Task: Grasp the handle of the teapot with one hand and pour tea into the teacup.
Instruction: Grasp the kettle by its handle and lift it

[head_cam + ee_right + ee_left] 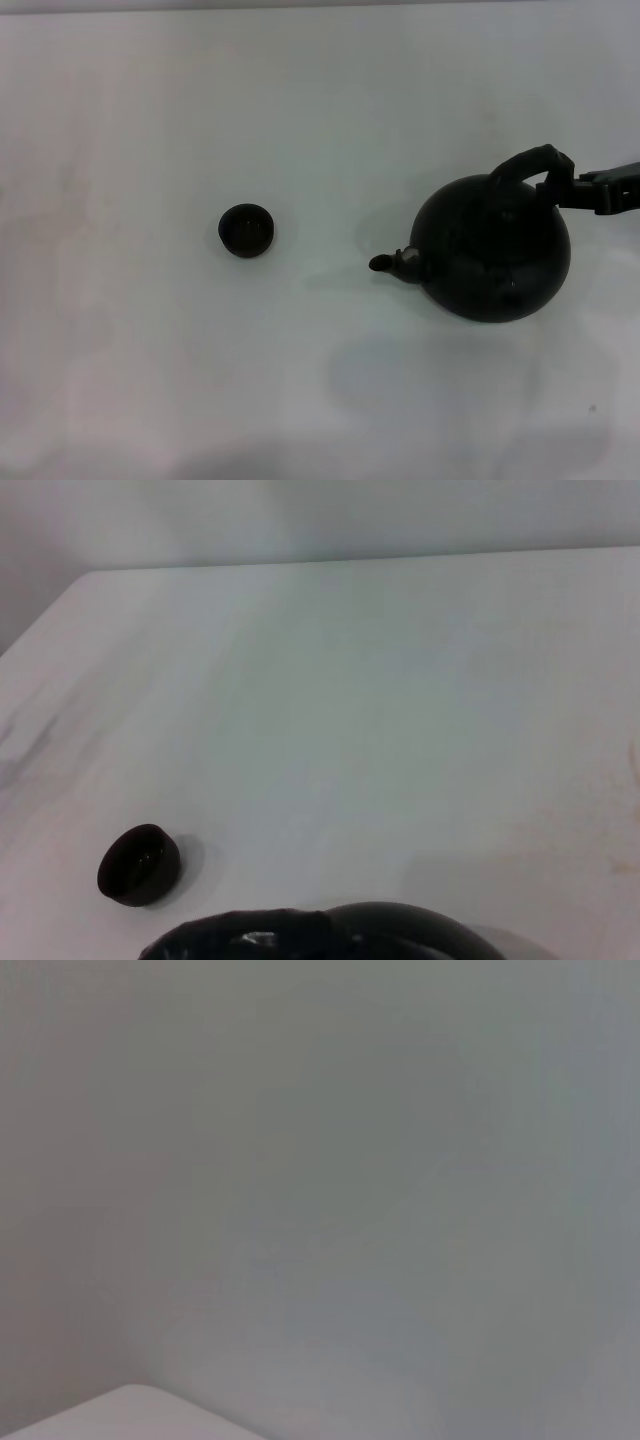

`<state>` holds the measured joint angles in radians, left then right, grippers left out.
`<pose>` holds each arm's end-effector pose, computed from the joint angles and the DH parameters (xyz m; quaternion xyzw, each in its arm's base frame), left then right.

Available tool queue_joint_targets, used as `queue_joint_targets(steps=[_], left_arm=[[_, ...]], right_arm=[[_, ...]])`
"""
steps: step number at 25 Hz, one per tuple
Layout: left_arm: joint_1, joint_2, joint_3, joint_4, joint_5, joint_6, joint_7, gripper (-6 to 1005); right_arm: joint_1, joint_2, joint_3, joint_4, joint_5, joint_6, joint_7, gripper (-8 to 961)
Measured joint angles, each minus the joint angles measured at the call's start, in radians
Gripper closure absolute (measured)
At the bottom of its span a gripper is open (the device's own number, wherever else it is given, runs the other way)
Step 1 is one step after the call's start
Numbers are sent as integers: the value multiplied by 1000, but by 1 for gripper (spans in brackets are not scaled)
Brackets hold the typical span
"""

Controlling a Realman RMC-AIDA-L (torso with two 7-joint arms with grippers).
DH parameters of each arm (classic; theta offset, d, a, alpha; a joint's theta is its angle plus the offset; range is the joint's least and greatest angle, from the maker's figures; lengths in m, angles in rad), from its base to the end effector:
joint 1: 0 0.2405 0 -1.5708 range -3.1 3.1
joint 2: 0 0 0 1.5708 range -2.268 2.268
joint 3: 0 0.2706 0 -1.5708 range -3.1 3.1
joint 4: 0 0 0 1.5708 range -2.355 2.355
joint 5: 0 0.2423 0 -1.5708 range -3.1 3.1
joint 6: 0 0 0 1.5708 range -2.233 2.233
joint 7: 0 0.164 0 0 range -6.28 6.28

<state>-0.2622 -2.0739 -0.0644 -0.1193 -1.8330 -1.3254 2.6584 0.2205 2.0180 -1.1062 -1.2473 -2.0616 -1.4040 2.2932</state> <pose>-0.4386 0.2760 -0.0123 -0.5311 -0.4005 -0.3733 0.6467 0.3078 0.3464 0.0337 -0.8567 0.4705 0.0924 0.1902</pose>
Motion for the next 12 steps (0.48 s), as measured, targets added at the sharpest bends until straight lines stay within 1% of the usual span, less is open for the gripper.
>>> queue_joint_targets(steps=[5,9,12], left_arm=[[0,0,0,0,0,0,0,138],[1,0,0,0,0,0,0,137],[1,0,0,0,0,0,0,137]], right_arm=[[7,1,2,-6,16,0,4,720],[23,-3,16,-6,61,1,16,719],[39,-4,16,-21,64,7,23,719]])
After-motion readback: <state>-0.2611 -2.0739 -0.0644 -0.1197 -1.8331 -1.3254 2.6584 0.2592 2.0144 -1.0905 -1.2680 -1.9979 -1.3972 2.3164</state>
